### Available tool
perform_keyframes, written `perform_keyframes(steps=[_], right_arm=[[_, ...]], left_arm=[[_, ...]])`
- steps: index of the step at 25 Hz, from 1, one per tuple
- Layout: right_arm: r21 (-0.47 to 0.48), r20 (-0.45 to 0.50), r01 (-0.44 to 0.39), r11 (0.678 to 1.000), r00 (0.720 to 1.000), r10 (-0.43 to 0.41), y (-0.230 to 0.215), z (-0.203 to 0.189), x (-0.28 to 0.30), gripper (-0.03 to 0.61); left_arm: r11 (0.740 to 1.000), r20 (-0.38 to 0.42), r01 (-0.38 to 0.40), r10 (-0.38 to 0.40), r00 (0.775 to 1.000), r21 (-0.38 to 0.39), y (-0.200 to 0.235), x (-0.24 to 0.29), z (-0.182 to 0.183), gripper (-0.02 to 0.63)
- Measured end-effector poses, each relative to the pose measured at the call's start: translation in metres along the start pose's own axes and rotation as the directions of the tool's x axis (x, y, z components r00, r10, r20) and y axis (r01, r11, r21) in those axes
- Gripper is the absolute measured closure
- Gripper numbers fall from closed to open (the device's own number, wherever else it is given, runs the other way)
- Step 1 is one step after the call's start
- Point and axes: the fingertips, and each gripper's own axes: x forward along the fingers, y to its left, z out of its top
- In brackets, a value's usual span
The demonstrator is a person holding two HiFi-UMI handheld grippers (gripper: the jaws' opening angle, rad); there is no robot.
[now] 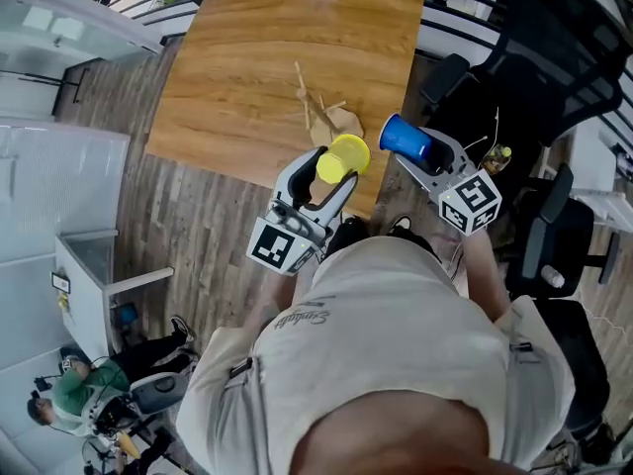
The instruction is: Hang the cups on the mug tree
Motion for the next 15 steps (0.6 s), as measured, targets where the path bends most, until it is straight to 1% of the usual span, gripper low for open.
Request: perform_keyframes(steps=[3, 5, 8, 10, 11, 13, 15], right_arm=[[0.022, -0.015, -0.037, 0.999, 0.999, 0.037, 0.011, -0.005, 0.014, 0.339], [0.013, -0.012, -0.061, 0.998, 0.998, 0.061, 0.019, 0.000, 0.023, 0.339], [0.000, -0.002, -0.077, 0.997, 0.997, 0.077, 0.027, 0.006, 0.035, 0.339], [0.001, -0.005, -0.078, 0.997, 0.997, 0.078, 0.032, 0.005, 0.039, 0.337], [0.005, -0.009, -0.075, 0.997, 0.997, 0.075, 0.034, 0.004, 0.040, 0.338], [0.013, -0.014, -0.069, 0.998, 0.998, 0.069, 0.038, 0.004, 0.039, 0.337], [0.014, -0.015, -0.061, 0.998, 0.998, 0.061, 0.038, 0.005, 0.039, 0.337]], left_arm=[[0.998, 0.002, -0.057, 0.057, 0.998, 0.015, 0.010, -0.018, 0.011, 0.357], [0.995, 0.014, -0.086, 0.086, 0.996, 0.040, 0.017, -0.027, 0.023, 0.358], [0.984, 0.016, -0.138, 0.137, 0.990, 0.117, 0.031, -0.036, 0.031, 0.358], [0.970, -0.010, -0.176, 0.180, 0.984, 0.166, 0.040, -0.038, 0.026, 0.359], [0.967, -0.028, -0.188, 0.195, 0.980, 0.174, 0.044, -0.039, 0.020, 0.359], [0.968, -0.052, -0.198, 0.208, 0.977, 0.156, 0.051, -0.040, 0.012, 0.359], [0.969, -0.047, -0.201, 0.209, 0.977, 0.147, 0.059, -0.039, 0.008, 0.359]])
